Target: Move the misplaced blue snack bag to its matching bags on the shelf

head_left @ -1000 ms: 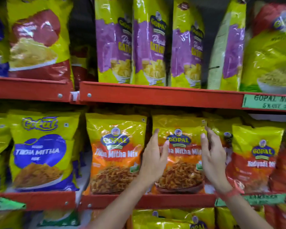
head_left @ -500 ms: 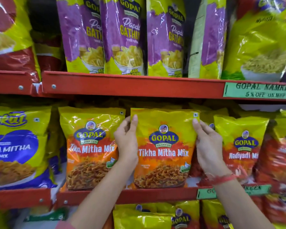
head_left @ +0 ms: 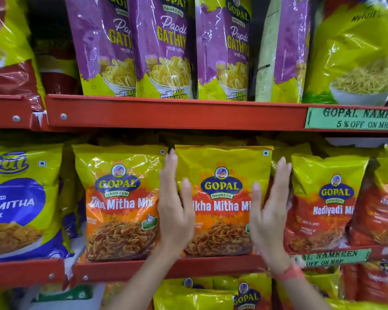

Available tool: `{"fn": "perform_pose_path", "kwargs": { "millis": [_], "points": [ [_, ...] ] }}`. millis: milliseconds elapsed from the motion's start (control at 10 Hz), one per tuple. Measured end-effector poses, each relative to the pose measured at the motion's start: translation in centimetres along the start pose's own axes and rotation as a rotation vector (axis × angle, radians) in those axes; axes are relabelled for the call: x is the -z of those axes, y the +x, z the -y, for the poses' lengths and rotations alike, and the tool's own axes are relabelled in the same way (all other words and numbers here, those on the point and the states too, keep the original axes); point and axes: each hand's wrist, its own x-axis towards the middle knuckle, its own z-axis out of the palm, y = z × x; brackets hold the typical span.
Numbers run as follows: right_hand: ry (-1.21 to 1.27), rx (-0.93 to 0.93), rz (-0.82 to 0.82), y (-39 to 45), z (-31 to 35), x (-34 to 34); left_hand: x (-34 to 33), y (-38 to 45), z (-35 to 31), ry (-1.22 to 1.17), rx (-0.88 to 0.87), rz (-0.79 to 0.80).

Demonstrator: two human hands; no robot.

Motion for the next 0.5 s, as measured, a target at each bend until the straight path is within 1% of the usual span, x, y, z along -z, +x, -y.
{"fn": "perform_pose_path", "kwargs": {
  "millis": [100,200,300,400,500],
  "points": [
    [-0.316,0.249,0.135,-2.0,-2.3,-1.2,-1.4,-3.4,2.9,0.301,-0.186,0.208],
    [-0.457,0.291,0.238,-2.0,-3.8,-2.0,-1.9,-3.4,4.6,0.432,-0.184,0.349],
    [-0.501,0.246,0.333,-1.8,-4.8,-2.2,-1.8,-2.3,5.8,0.544,-0.207,0.487],
    [-0.542,0.245,0.335,-2.3,-5.0,-2.3,-0.6,-2.5,6.3,0.575,-0.269,0.554],
    [-0.504,0.31,0.351,-2.9,-2.1,-2.8,2.4,-3.0,5.2,0.478,-0.266,0.56]
  ]
}}
